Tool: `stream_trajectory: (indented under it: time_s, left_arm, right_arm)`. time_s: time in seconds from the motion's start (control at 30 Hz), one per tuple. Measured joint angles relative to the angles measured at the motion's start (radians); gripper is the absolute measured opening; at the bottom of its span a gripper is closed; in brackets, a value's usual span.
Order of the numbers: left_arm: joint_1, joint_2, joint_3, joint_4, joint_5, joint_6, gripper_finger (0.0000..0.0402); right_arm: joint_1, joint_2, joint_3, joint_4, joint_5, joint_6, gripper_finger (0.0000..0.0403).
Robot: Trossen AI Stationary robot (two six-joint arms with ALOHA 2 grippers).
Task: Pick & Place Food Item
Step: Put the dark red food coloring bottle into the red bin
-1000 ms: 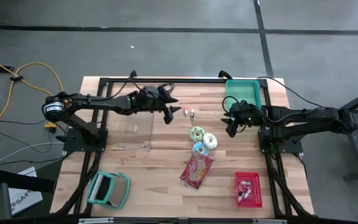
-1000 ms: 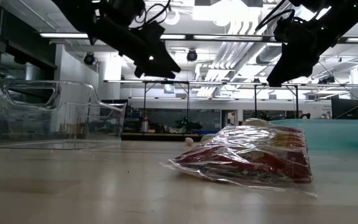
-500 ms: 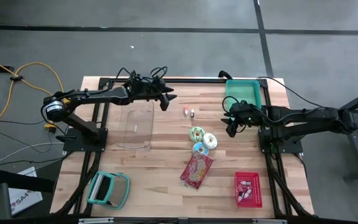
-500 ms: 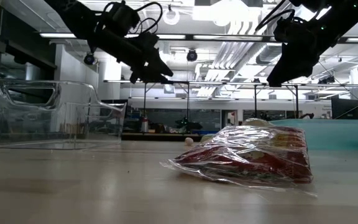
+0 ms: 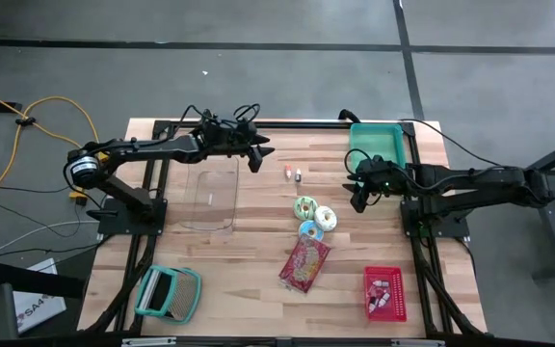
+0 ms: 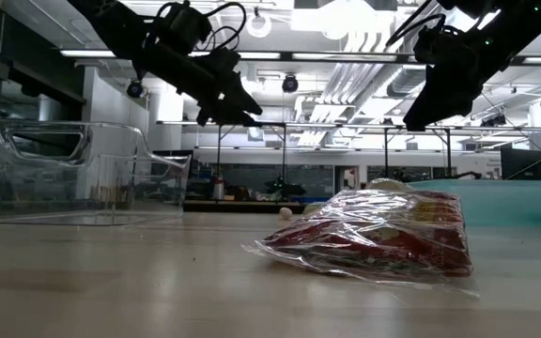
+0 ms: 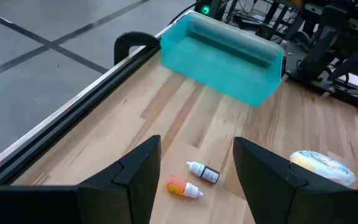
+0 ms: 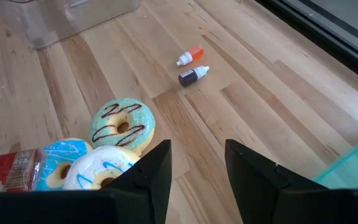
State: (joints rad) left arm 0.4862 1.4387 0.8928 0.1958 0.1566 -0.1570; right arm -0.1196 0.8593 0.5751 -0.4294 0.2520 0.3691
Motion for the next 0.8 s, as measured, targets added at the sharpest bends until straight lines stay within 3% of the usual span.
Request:
stream_trajectory:
  time_s: [0.6,0.8]
  left_arm:
    - [0.000,0.000,0.000,0.000,0.000,0.000,0.0195]
    - [0.000,0.000,0.000,0.000,0.000,0.001,0.0195]
  right_arm:
    - [-0.001,0.000,0.000,0.032,0.001,0.000,0.0138]
    - [-0.001,0.002,0.000,0.182,-0.072,-0.117,0.0138]
